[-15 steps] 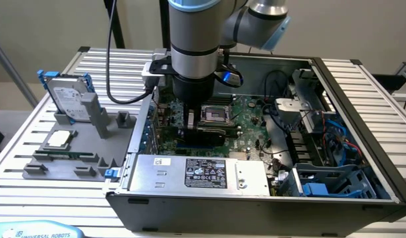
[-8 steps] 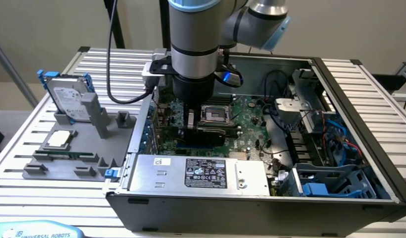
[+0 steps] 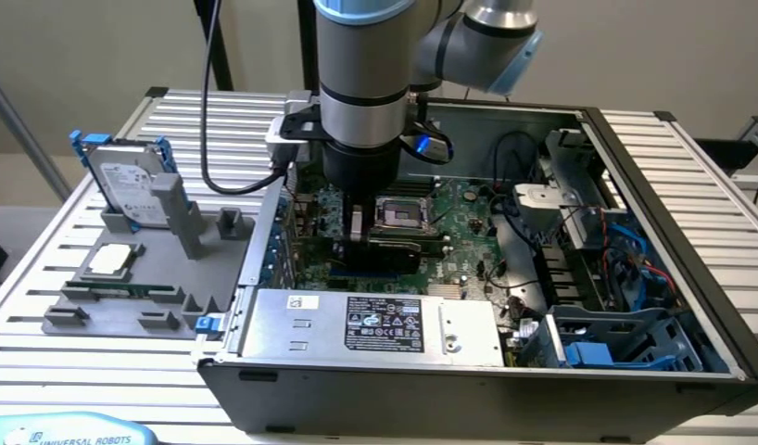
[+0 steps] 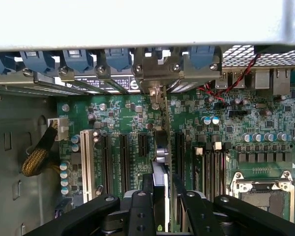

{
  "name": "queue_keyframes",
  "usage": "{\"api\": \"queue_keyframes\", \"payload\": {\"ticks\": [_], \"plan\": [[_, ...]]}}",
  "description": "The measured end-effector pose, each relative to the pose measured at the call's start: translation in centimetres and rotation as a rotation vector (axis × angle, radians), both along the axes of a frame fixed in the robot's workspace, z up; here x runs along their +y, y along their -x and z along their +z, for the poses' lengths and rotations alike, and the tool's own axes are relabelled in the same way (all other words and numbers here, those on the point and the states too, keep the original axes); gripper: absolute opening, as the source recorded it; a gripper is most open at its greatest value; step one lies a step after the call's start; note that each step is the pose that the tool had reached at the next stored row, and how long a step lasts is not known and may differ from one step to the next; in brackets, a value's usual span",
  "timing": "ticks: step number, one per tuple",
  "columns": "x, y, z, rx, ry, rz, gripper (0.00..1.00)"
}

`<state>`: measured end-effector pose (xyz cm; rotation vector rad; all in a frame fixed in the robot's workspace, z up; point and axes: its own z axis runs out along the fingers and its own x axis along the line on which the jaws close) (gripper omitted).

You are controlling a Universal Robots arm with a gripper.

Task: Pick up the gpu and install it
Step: 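Insert the gpu into the slot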

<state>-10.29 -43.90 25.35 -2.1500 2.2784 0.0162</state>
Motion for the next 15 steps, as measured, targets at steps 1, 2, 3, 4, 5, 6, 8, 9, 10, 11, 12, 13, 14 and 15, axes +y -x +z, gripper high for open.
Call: {"api": "queue_keyframes", "payload": {"ticks": [1, 2, 3, 4, 5, 6, 8, 9, 10, 11, 12, 13, 14, 15], "plan": [[0.00, 0.00, -0.06, 0.0000, -0.0002, 0.000, 0.26], [0.01, 0.00, -0.13, -0.0003, -0.0006, 0.000, 0.26], [0.01, 0.00, -0.18, -0.0003, -0.0003, 0.000, 0.26], [0.00, 0.00, -0.23, -0.0002, 0.0000, 0.000, 0.26], [0.01, -0.01, -0.28, -0.0002, 0.0001, 0.000, 0.26], [0.01, 0.00, -0.31, -0.0002, 0.0001, 0.000, 0.26], [0.01, 0.00, -0.32, -0.0003, 0.0003, 0.000, 0.26], [0.01, 0.00, -0.32, -0.0003, 0.0002, 0.000, 0.26], [0.01, 0.00, -0.32, -0.0003, 0.0001, 0.000, 0.26], [0.03, 0.04, -0.38, -0.0001, -0.0017, -0.001, 0.27], [0.05, 0.04, -0.41, -0.0010, -0.0028, -0.001, 0.27], [0.05, 0.02, -0.35, -0.0010, -0.0020, -0.001, 0.27], [0.04, 0.00, -0.15, -0.0004, -0.0008, 0.000, 0.32], [0.02, 0.00, 0.08, -0.0003, -0.0005, 0.000, 0.32]]}}
